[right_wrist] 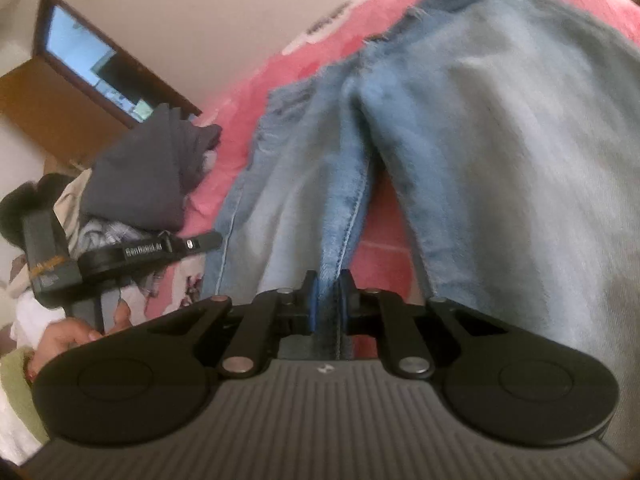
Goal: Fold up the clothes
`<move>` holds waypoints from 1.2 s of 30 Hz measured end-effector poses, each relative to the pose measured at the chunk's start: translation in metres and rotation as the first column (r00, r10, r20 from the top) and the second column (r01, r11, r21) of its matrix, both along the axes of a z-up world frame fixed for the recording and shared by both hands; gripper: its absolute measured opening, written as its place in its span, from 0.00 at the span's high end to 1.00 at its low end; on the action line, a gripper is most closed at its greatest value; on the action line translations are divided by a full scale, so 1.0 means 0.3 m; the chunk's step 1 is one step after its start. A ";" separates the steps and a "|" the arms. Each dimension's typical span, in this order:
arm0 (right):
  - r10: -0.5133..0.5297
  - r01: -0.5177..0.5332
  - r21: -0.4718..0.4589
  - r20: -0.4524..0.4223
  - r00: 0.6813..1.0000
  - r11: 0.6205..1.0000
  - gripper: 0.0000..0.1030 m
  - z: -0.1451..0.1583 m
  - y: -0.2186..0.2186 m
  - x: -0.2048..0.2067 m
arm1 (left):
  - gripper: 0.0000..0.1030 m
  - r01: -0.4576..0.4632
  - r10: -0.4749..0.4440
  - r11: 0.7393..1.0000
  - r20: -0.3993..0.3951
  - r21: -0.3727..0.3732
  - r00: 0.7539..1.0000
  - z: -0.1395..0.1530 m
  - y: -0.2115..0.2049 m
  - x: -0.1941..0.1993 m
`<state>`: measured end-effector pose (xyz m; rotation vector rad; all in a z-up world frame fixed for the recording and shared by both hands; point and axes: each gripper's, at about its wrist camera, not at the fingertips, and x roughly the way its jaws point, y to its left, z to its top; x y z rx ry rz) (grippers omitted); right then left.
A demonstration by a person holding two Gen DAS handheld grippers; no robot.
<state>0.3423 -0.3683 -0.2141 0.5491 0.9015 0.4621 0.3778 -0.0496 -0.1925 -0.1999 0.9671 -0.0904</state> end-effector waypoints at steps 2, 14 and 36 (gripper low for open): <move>0.005 -0.006 -0.018 -0.018 1.000 1.000 0.91 -0.021 0.013 0.009 | 0.97 -0.021 0.021 1.000 0.012 0.017 1.000 -0.003 -0.002 0.001; 0.002 0.000 0.031 -0.074 0.997 1.000 0.91 -0.069 -0.008 0.042 | 0.42 -0.085 0.093 0.988 0.059 -0.129 0.994 -0.028 0.049 0.318; 0.027 -0.029 -0.036 -0.072 0.997 0.999 0.91 -0.060 0.018 0.039 | 0.65 -0.051 0.015 0.989 0.255 0.136 0.967 -0.095 -0.091 0.533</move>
